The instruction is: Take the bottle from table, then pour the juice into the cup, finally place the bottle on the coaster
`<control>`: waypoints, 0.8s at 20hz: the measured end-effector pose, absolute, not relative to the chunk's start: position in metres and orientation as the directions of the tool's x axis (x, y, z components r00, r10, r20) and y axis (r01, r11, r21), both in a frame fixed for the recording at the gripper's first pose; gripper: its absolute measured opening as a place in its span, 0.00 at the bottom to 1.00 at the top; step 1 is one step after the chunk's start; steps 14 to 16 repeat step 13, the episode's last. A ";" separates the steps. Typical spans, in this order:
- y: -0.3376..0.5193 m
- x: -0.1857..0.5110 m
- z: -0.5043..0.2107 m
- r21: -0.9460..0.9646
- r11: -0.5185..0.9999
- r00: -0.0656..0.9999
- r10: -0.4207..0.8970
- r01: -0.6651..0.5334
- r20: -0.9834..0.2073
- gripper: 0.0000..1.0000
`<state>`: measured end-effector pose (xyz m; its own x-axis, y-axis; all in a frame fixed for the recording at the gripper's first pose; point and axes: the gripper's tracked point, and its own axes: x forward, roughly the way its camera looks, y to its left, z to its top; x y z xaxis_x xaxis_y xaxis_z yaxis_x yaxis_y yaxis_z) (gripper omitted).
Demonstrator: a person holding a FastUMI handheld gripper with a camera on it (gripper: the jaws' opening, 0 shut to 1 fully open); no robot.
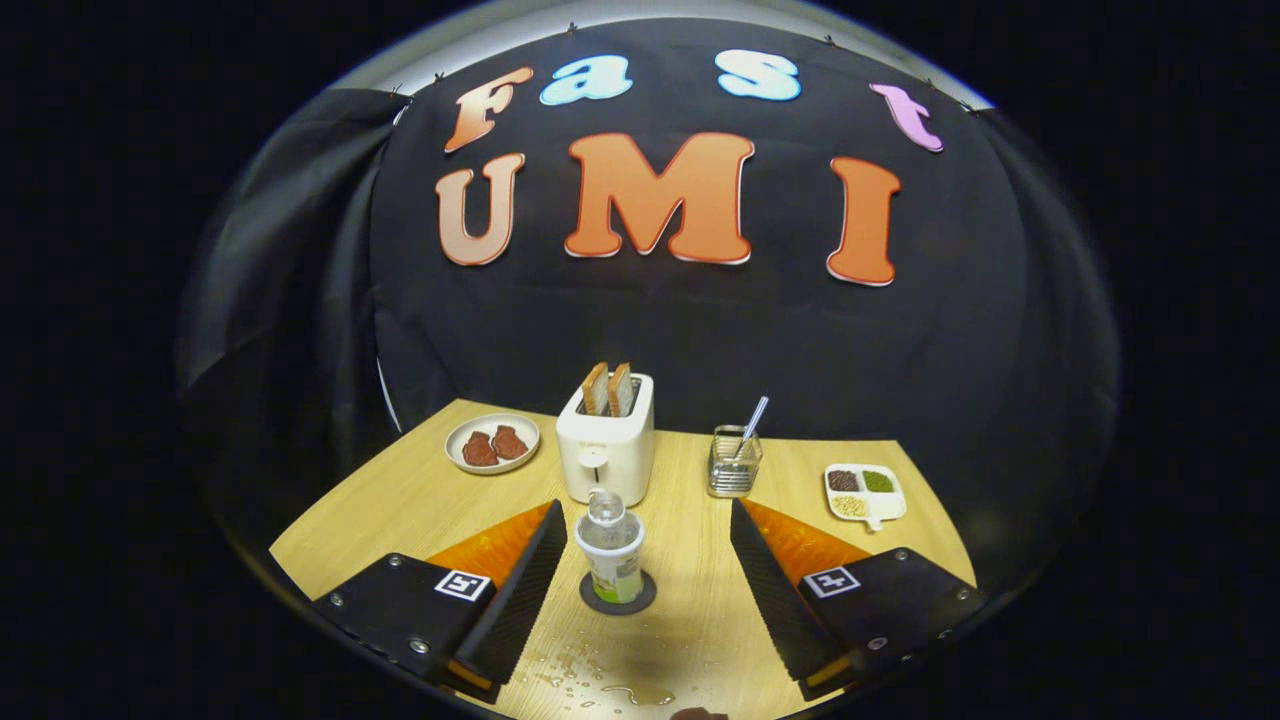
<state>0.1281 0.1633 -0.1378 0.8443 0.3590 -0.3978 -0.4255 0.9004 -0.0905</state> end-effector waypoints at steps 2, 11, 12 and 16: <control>0.151 0.115 -0.101 -0.077 0.908 0.863 0.362 -0.412 -0.352 0.98; 0.055 0.071 0.005 -0.141 0.961 0.961 0.214 -0.240 -0.175 0.97; 0.048 0.066 0.008 -0.144 0.963 0.965 0.201 -0.226 -0.168 0.98; 0.043 0.063 0.012 -0.145 0.966 0.968 0.192 -0.215 -0.160 0.98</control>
